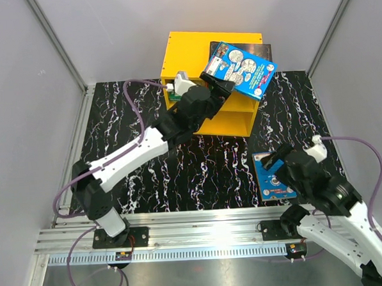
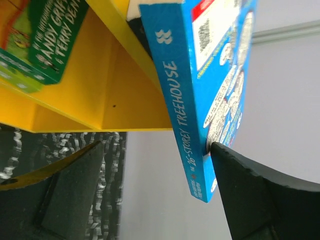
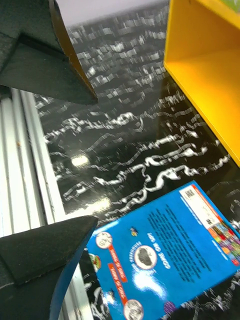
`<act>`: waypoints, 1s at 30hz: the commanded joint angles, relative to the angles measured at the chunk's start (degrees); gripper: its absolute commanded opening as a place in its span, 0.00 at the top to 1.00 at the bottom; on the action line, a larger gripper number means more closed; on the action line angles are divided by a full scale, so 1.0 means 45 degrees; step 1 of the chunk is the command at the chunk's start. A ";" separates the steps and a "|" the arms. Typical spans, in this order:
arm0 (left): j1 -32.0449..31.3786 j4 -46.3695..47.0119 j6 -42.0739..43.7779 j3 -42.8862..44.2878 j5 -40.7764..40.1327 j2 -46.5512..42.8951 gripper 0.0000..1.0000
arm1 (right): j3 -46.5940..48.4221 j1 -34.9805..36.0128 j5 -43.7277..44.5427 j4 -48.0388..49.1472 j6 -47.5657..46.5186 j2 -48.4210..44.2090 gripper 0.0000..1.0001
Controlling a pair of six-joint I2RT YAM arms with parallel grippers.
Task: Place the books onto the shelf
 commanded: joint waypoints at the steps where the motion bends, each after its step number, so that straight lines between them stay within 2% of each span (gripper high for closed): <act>1: 0.0175 0.1519 0.2567 -0.0774 -0.0115 -0.1619 0.07 | 0.0571 0.0017 0.1470 0.1164 -0.0529 0.1775 0.00; 6: 0.0467 0.3024 0.4792 -0.1614 -0.0507 -0.3027 0.03 | 0.1568 -0.0002 0.2136 0.2295 -0.1057 0.3441 0.00; 10: 0.0858 0.2908 0.4798 -0.1653 0.0058 -0.3125 0.03 | 0.1842 -0.0197 0.1883 0.3798 -0.1233 0.4649 0.00; 12: 0.0917 0.3103 0.4777 -0.2003 0.0235 -0.3378 0.04 | 0.1843 -0.0740 0.1474 0.5591 -0.1933 0.5062 0.00; 13: 0.0917 0.3336 0.4778 -0.2276 0.0255 -0.3495 0.04 | 0.1765 -0.1131 0.1143 0.6449 -0.2226 0.5586 0.00; 14: 0.0937 0.3918 0.4758 -0.2995 0.0313 -0.3787 0.05 | 0.1532 -0.1754 0.0502 0.8411 -0.2887 0.5939 0.00; 15: 0.0956 0.4137 0.4739 -0.3311 0.0372 -0.3925 0.07 | 0.1588 -0.2417 -0.1574 0.9030 -0.3009 0.6349 0.00; 16: 0.0995 0.4274 0.4739 -0.3604 0.0527 -0.4120 0.07 | 0.1762 -0.3584 -0.2561 0.9345 -0.2933 0.7242 0.00; 17: 0.1092 0.4256 0.5029 -0.4187 0.0915 -0.4586 0.08 | 0.2731 -0.3867 -0.3422 0.9329 -0.2952 0.7928 0.00; 20: 0.1113 0.4256 0.6063 -0.5361 0.1833 -0.5834 0.07 | 0.3072 -0.3850 -0.3587 0.8978 -0.3419 0.8170 0.00; 21: 0.1093 0.4218 0.6531 -0.6467 0.1953 -0.6169 0.07 | 0.2879 -0.3850 -0.3471 0.8881 -0.3401 0.8092 0.00; 23: 0.1113 0.4120 0.6943 -0.7702 0.2168 -0.7201 0.03 | 0.2021 -0.3850 -0.3895 0.8821 -0.3089 0.7760 0.00; 24: 0.1113 0.4178 0.7236 -0.9120 0.2188 -0.7517 0.02 | 0.1689 -0.3850 -0.4305 0.8821 -0.2992 0.7682 0.00; 25: 0.1190 0.4081 0.7297 -0.9734 0.2227 -0.8003 0.01 | 0.0913 -0.3850 -0.4754 0.8821 -0.2585 0.7642 0.00; 26: 0.1230 0.4022 0.7355 -1.0339 0.2808 -0.8182 0.01 | 0.0480 -0.3850 -0.6015 0.8898 -0.2368 0.7661 0.00; 28: 0.1405 0.3402 0.7863 -1.1472 0.3514 -0.8398 0.01 | -0.0689 -0.3811 -0.7000 0.8938 -0.2017 0.7642 0.00; 30: 0.1542 0.2677 0.7573 -1.1906 0.4235 -0.8458 0.01 | -0.1532 -0.3695 -0.7959 0.8957 -0.1917 0.7409 0.00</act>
